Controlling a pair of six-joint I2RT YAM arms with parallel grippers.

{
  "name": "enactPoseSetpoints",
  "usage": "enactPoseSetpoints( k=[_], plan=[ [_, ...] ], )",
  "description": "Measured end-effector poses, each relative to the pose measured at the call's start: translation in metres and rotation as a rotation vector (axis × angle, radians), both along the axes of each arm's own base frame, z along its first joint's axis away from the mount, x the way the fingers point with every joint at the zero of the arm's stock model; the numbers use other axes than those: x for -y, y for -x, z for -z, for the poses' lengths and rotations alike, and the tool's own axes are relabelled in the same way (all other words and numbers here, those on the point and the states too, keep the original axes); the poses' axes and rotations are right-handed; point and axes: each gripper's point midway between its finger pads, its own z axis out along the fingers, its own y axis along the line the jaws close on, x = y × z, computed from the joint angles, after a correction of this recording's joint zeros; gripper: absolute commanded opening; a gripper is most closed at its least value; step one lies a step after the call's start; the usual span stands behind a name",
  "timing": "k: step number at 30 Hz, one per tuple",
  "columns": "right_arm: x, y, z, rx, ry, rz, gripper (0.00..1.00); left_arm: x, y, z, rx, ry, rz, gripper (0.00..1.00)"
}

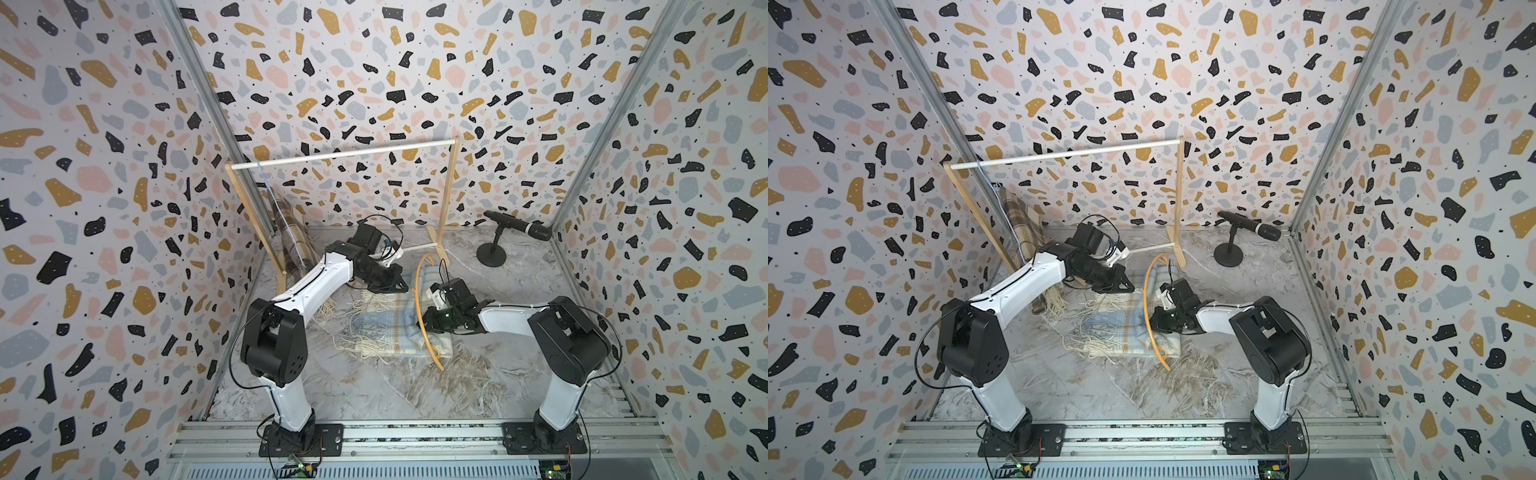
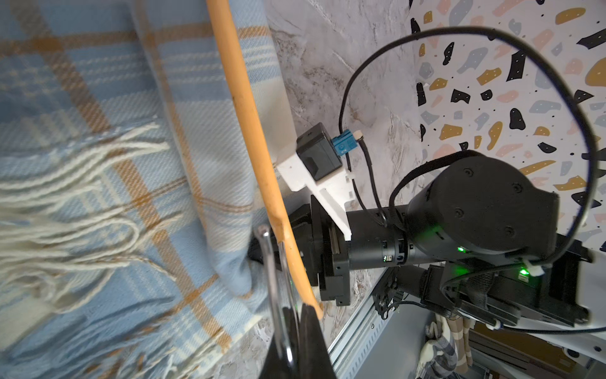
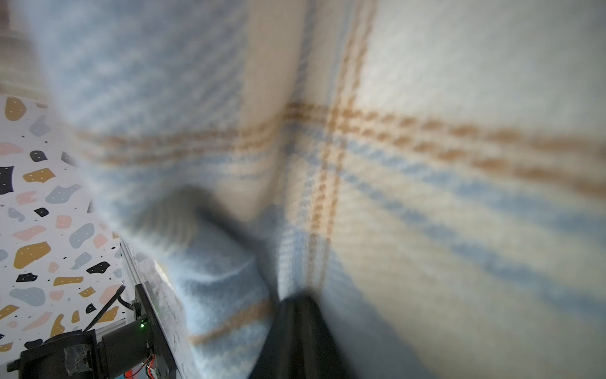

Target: Hang the scarf on the hanger

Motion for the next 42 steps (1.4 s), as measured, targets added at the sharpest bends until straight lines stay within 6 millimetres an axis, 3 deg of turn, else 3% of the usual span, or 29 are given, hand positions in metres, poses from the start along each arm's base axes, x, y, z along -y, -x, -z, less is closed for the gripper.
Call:
enactPoseSetpoints(
  k=[5, 10, 15, 18, 23, 28, 33, 36, 38, 40, 42],
  plan=[
    [0.007, -0.006, -0.017, 0.04, -0.009, 0.012, 0.24, -0.001, -0.001, -0.002, 0.006, -0.007, -0.007, 0.0],
    [0.027, -0.013, -0.065, 0.144, -0.047, 0.03, 0.41, -0.002, -0.001, -0.002, 0.004, -0.013, -0.006, 0.0],
    [0.03, -0.006, -0.105, 0.233, -0.099, -0.002, 0.45, -0.002, -0.002, -0.005, 0.01, -0.015, -0.006, 0.0],
    [0.023, 0.001, -0.105, 0.227, -0.109, -0.038, 0.46, -0.002, -0.002, -0.005, 0.01, -0.016, -0.006, 0.0],
    [0.007, 0.015, -0.08, 0.169, -0.085, -0.101, 0.45, -0.002, -0.002, -0.005, 0.009, -0.019, -0.006, 0.0],
    [-0.008, 0.017, -0.07, 0.146, -0.072, -0.141, 0.34, -0.003, -0.001, -0.005, 0.004, -0.022, -0.006, 0.0],
    [-0.014, 0.015, -0.073, 0.155, -0.078, -0.15, 0.03, -0.003, -0.001, -0.006, 0.007, -0.023, -0.006, 0.01],
    [-0.015, 0.014, -0.076, 0.162, -0.077, -0.147, 0.0, -0.003, -0.003, -0.008, 0.015, -0.026, -0.01, 0.19],
    [-0.012, 0.014, -0.075, 0.152, -0.075, -0.126, 0.0, -0.003, -0.003, -0.012, 0.023, -0.018, -0.01, 0.38],
    [-0.006, 0.015, -0.07, 0.127, -0.076, -0.1, 0.0, -0.004, -0.001, -0.022, 0.052, -0.008, -0.01, 0.55],
    [0.001, 0.016, -0.066, 0.104, -0.083, -0.074, 0.0, -0.007, 0.003, -0.037, 0.102, 0.008, -0.017, 0.64]
  ],
)
